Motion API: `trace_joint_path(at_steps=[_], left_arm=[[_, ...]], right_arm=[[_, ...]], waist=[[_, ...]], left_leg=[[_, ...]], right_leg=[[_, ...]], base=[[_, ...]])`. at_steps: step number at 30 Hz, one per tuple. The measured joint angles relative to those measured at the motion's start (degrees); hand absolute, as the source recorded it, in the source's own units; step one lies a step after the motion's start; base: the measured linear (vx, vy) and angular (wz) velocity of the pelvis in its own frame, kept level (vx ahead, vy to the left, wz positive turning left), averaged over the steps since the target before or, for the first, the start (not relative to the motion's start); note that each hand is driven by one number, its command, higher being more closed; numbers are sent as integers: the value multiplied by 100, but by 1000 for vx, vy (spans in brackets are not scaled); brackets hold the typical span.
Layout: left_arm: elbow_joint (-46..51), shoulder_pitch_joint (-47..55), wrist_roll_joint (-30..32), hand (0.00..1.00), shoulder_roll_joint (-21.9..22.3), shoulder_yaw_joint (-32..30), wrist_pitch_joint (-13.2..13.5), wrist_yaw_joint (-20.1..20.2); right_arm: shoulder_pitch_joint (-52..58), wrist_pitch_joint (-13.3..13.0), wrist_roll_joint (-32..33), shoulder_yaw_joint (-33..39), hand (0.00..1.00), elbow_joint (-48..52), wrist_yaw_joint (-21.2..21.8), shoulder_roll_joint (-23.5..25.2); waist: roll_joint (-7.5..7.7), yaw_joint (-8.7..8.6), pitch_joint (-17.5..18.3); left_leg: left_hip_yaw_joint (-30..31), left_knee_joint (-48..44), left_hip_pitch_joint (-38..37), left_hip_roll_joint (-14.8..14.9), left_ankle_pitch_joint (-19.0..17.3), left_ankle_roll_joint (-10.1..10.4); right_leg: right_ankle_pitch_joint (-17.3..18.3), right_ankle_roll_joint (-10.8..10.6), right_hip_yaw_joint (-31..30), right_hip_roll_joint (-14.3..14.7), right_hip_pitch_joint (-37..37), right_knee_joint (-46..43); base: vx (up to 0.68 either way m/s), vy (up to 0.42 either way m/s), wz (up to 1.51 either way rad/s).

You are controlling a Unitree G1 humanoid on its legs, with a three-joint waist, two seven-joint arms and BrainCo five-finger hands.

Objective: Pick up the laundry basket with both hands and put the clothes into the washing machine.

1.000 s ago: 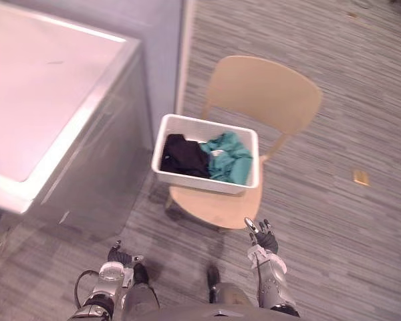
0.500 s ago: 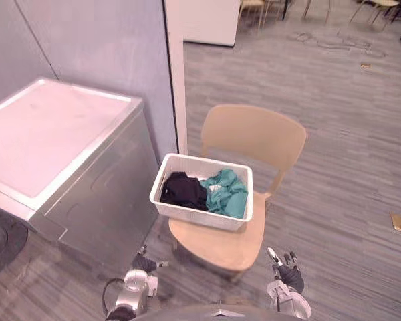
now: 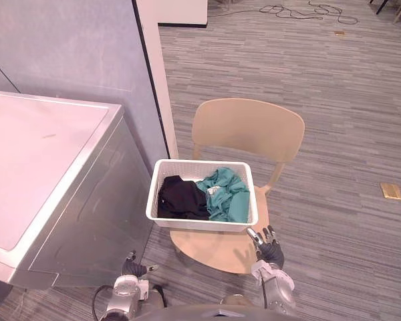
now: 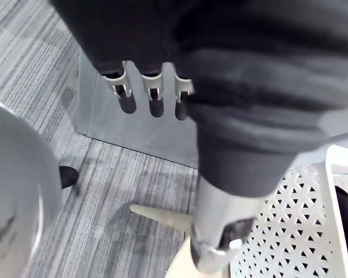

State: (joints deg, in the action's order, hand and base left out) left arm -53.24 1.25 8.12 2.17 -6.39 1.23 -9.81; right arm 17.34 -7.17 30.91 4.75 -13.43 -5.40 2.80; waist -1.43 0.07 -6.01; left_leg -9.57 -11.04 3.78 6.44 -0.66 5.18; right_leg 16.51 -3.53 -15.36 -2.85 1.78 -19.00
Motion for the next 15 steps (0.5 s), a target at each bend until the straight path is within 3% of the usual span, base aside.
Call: trace_joint_path(at_steps=[2,5,9,12,15], left_arm=[[-81,-79,3,0,26,185,2,-1],[-157,-260,1,0,85,578,12,1],[-152,-286,0,0,107,932,107,2],[-158,-284,7,0,84,1053,125,9],[-177,-363,205,0,-148,1037,126,15]], right_arm=[[-3,3,-175,7,0,31,-4,-13],[50,14,-611,50,0,394,-29,-78],[-88,0,-1322,121,0,1010,-111,-349],[-533,-11,-2049,118,0,1518,-100,-852],[-1430,-17,-2693,24,0,1796,-34,-1525]], waist=[[-83,-55,24],[-140,-123,13],[-175,-118,13],[-289,-96,-30],[-249,-2,-207]], left_leg=[[12,446,-98,-36,158,49],[199,1071,-83,-133,680,51],[358,1249,37,-133,798,73],[459,1374,251,-142,797,74],[506,1380,577,-181,865,21]], right_leg=[[-1,0,84,4,55,-6],[-11,8,382,-85,239,-45],[-10,14,580,-75,393,-42],[-50,-41,692,-82,618,-50],[-158,-125,737,-93,945,-110]], base=[[3,4,21],[-55,-10,45],[-87,1,29],[-79,63,21],[-73,51,14]])
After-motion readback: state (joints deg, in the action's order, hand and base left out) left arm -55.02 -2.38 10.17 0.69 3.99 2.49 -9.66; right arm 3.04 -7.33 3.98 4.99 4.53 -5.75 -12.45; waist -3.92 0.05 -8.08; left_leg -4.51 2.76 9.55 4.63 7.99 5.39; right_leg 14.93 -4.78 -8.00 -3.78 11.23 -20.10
